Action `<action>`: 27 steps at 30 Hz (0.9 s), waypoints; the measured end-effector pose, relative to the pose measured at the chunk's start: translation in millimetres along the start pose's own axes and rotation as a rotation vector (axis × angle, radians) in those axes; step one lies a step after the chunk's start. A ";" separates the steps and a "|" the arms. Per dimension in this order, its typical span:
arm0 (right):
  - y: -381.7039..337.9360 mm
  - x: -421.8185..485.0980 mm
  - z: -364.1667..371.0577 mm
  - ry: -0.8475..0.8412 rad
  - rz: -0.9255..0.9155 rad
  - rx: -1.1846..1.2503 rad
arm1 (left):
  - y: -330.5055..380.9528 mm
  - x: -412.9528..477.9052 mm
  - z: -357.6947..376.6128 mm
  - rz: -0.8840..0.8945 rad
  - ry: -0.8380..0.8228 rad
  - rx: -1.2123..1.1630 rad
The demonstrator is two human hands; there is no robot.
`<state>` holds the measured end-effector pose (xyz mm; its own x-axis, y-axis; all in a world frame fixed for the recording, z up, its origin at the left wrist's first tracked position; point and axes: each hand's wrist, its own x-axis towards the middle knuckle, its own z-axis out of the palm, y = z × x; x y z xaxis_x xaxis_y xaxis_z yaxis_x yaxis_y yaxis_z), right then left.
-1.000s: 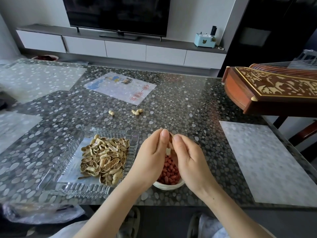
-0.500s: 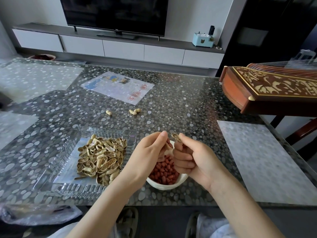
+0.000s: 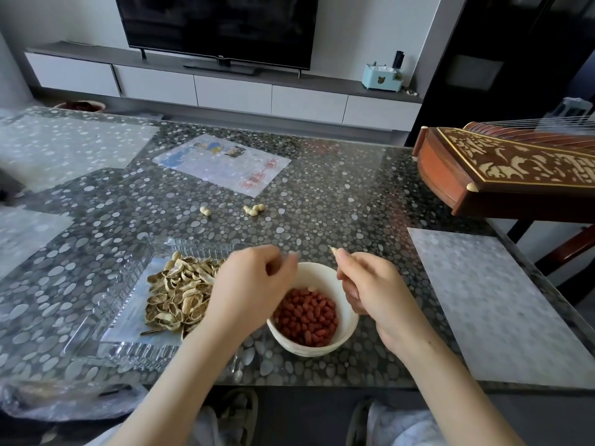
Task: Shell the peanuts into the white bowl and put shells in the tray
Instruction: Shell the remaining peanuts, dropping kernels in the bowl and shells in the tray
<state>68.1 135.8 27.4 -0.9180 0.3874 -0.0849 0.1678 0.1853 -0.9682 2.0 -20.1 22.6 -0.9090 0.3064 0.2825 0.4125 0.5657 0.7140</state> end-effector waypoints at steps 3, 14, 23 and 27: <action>-0.9 -1.1 9.6 -0.033 -0.179 -0.100 | -20.2 6.6 -21.4 -0.115 0.042 -0.034; -18.0 19.5 104.3 -0.171 -0.607 -0.704 | -92.5 12.6 -77.8 -0.421 0.087 0.246; -26.7 110.9 120.0 0.011 -0.389 -0.912 | -89.9 18.1 -87.3 -0.416 0.187 0.191; -12.8 171.6 129.3 -0.058 -0.143 -1.130 | -90.7 23.1 -88.4 -0.414 0.244 0.143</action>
<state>-138.1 83.1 -5.2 -0.9651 0.2601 -0.0302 0.2606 0.9430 -0.2071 -61.6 -132.0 21.0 -0.9784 -0.1449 0.1476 0.0022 0.7062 0.7080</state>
